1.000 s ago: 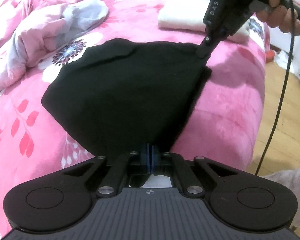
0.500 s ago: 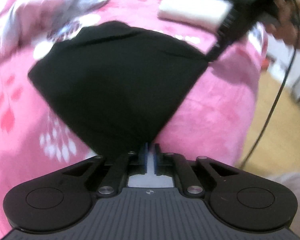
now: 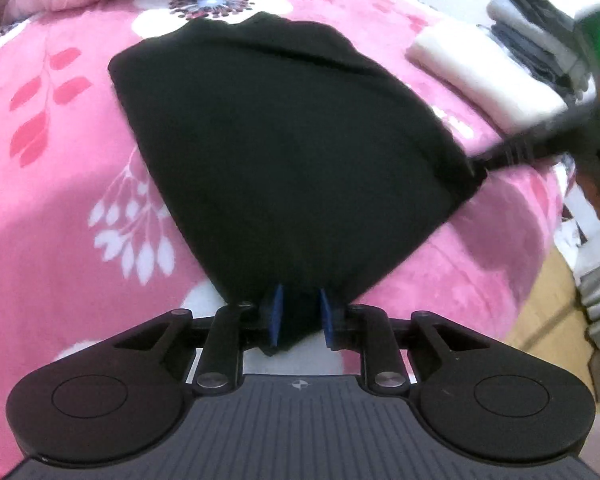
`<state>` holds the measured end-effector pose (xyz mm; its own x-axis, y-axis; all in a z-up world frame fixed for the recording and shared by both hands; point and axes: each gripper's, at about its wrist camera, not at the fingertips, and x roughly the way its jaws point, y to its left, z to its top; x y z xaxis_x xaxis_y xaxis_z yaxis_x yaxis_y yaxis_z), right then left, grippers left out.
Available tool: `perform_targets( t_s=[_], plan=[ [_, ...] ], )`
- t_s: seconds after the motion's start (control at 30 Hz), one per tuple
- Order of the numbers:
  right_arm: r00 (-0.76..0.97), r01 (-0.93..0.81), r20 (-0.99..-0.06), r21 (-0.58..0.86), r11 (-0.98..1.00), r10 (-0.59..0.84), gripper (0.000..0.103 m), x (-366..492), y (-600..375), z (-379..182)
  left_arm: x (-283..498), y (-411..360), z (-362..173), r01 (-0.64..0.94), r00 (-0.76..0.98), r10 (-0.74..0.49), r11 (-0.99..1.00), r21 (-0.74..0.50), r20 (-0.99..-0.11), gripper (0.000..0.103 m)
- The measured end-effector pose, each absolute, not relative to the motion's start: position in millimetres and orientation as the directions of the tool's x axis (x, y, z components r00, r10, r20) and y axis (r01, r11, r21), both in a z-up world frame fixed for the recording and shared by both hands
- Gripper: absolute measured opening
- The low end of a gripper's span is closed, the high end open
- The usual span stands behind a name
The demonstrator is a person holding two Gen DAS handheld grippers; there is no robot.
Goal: Fold clothes
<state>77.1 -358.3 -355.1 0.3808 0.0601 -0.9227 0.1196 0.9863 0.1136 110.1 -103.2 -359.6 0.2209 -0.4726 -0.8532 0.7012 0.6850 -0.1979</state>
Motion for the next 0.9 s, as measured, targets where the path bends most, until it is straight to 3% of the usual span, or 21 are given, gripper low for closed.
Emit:
perform_targets(
  t_s=[0.1, 0.23, 0.57, 0.67, 0.77, 0.9],
  plan=[
    [0.376, 0.096, -0.926, 0.076, 0.992, 0.034, 0.008, 79.5, -358.7, -333.6, 109.3, -100.9, -358.4, 0.669, 0.227, -0.469, 0.712, -0.214, -0.853, 0.022],
    [0.485, 0.115, -0.873, 0.127, 0.985, 0.056, 0.008, 113.6, -373.7, -308.3, 107.2, -105.9, -358.3, 0.675, 0.233, -0.449, 0.713, -0.189, -0.863, 0.023],
    [0.588, -0.013, -0.8, 0.142, 0.99, 0.122, 0.009, 225.7, -418.6, -333.2, 105.3, -108.2, -358.4, 0.672, 0.233, -0.428, 0.72, -0.173, -0.873, 0.024],
    [0.59, -0.168, -0.793, 0.063, 0.984, 0.152, 0.013, 241.3, -406.0, -337.0, 104.5, -111.0, -358.7, 0.689, 0.232, -0.42, 0.708, -0.156, -0.877, 0.024],
    [0.569, -0.307, -0.803, -0.006, 0.952, 0.178, 0.028, 249.7, -395.5, -341.3, 105.8, -112.3, -359.1, 0.697, 0.227, -0.417, 0.701, -0.153, -0.88, 0.024],
    [0.514, -0.442, -0.829, -0.034, 0.896, 0.222, 0.025, 255.8, -386.7, -346.5, 109.1, -113.6, -360.3, 0.7, 0.218, -0.417, 0.697, -0.156, -0.882, 0.024]
  ],
)
